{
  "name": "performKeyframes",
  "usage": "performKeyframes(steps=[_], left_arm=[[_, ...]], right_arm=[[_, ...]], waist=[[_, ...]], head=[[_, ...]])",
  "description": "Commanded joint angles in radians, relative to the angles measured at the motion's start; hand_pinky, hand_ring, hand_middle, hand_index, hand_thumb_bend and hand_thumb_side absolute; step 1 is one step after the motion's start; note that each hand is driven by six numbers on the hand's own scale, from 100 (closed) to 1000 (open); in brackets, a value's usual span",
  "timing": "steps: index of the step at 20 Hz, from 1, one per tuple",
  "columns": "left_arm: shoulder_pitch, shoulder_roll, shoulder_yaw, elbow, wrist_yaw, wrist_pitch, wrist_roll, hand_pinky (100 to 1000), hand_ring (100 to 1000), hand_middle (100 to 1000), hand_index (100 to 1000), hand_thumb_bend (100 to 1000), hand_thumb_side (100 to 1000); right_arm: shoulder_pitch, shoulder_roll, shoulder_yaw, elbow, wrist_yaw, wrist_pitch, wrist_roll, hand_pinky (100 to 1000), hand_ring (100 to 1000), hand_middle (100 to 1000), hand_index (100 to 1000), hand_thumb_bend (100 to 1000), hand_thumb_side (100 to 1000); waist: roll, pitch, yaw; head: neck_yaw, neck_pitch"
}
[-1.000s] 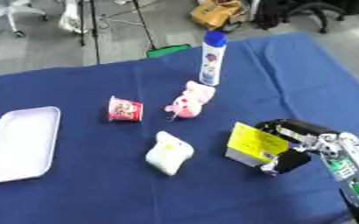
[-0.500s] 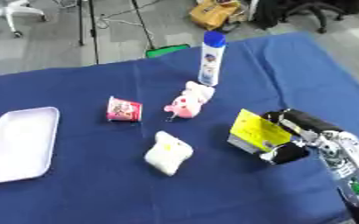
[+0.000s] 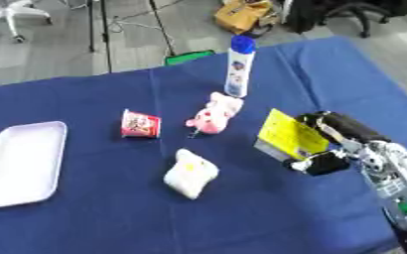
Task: Pick up objects on the table and place them in the box.
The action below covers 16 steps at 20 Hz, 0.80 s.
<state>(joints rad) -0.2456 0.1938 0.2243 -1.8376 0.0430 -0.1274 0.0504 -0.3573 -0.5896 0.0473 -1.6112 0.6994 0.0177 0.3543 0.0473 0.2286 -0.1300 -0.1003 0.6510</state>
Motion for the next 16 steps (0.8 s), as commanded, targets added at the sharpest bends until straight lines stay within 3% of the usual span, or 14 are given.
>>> performKeyframes(steps=[1,11,16], left_arm=[[-0.005,0.028,-0.002,-0.015,0.001,0.000,-0.002,739,763,845,867,571,803],[0.002,0.031,-0.009,-0.012,0.003,0.001,-0.007,739,761,845,867,569,803],[0.001,0.030,-0.016,-0.010,0.004,0.002,-0.014,739,762,845,867,567,803]], right_arm=[[-0.060,-0.047,0.004,-0.039,-0.032,-0.008,-0.011,603,590,514,875,596,348],[-0.297,-0.065,0.081,0.002,-0.058,-0.050,-0.002,599,591,511,876,589,353],[-0.407,-0.040,0.120,0.086,-0.071,-0.078,0.000,609,594,512,873,575,381]], waist=[[-0.013,-0.025,0.001],[-0.016,-0.038,0.024],[-0.019,-0.046,0.035]], head=[[-0.007,0.003],[-0.038,0.008],[-0.043,0.014]])
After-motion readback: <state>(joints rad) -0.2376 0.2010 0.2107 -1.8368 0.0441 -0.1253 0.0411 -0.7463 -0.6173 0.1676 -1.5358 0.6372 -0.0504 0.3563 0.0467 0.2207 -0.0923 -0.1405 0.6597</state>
